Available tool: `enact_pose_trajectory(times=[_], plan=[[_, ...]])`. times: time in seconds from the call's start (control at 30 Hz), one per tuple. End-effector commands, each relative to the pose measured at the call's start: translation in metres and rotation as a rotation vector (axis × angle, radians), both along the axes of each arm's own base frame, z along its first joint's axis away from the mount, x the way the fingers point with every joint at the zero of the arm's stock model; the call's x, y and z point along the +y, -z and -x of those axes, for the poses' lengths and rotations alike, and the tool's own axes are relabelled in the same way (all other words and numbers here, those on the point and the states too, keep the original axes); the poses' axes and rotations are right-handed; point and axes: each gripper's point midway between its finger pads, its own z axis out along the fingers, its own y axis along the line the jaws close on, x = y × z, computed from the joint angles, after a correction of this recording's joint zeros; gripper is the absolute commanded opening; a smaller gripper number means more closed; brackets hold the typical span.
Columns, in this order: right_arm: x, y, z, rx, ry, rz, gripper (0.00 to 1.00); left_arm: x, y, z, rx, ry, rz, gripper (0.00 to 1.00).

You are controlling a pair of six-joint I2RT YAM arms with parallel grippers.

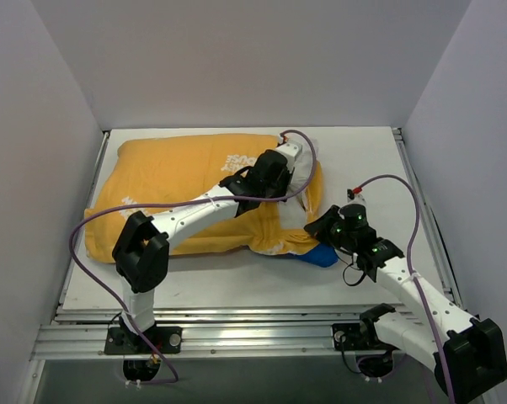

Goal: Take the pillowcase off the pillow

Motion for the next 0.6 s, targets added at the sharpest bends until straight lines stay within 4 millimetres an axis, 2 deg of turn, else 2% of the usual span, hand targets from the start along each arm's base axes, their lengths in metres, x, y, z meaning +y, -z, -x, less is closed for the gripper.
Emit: enact_pose_trajectory(times=[0.0, 0.1, 0.3, 0.47, 0.57], plan=[[-0.039, 0.071, 0.058, 0.310, 0.027, 0.197, 0.00, 0.096, -0.093, -0.076, -0.181, -0.425, 0.106, 0.02], [-0.042, 0.075, 0.062, 0.327, 0.039, 0.198, 0.00, 0.108, -0.090, -0.082, -0.122, -0.465, 0.154, 0.02], [-0.047, 0.086, 0.073, 0.346, 0.066, 0.174, 0.00, 0.126, -0.117, -0.091, -0.047, -0.497, 0.346, 0.02], [-0.049, 0.094, 0.084, 0.358, 0.064, 0.156, 0.00, 0.133, -0.141, -0.097, -0.056, -0.481, 0.385, 0.02], [-0.052, 0.091, 0.086, 0.346, 0.078, 0.151, 0.00, 0.141, -0.151, -0.095, -0.053, -0.471, 0.406, 0.02]])
